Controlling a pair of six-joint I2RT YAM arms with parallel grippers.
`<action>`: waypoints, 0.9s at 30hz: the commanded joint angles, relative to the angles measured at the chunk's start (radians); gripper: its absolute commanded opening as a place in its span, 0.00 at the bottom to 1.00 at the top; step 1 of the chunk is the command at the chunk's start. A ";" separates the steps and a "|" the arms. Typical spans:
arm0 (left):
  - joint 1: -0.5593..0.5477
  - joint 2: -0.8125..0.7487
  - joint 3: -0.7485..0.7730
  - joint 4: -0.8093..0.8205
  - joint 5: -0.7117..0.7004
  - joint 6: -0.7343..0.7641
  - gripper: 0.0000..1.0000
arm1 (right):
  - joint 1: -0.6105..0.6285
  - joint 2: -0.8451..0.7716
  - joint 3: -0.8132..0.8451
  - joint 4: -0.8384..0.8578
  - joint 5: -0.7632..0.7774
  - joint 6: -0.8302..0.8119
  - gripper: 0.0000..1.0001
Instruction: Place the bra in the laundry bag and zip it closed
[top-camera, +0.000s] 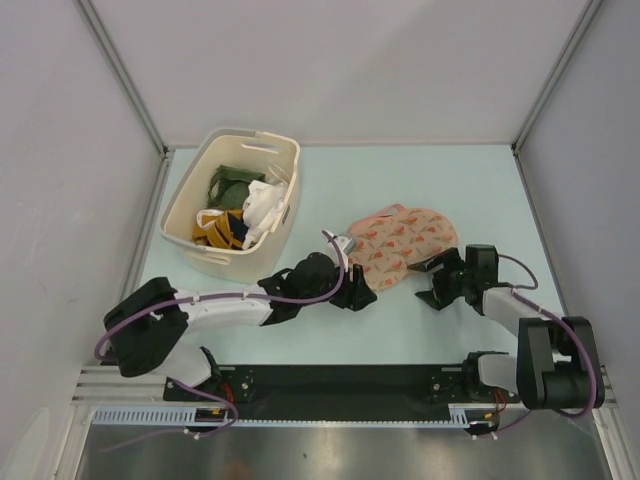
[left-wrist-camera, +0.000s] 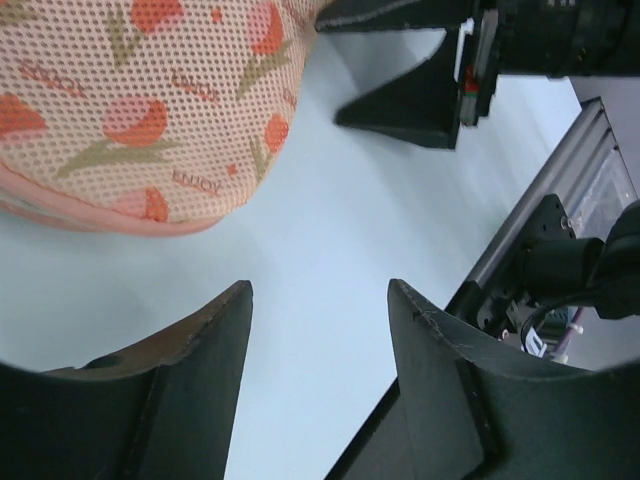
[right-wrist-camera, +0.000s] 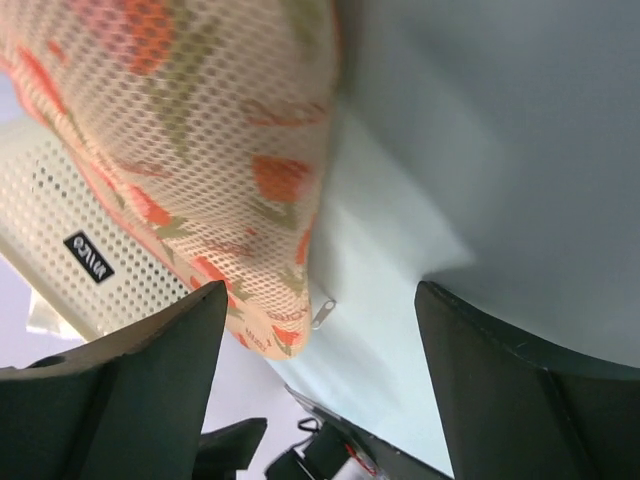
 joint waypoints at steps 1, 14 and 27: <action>0.002 -0.037 -0.023 0.039 0.037 -0.033 0.63 | -0.018 0.119 0.017 0.174 -0.065 -0.170 0.81; -0.001 0.161 0.038 0.167 0.054 -0.040 0.46 | 0.040 0.243 0.166 0.190 -0.056 0.009 0.29; -0.004 0.275 0.132 0.128 -0.132 -0.033 0.62 | 0.071 0.195 0.272 -0.159 -0.016 0.182 0.13</action>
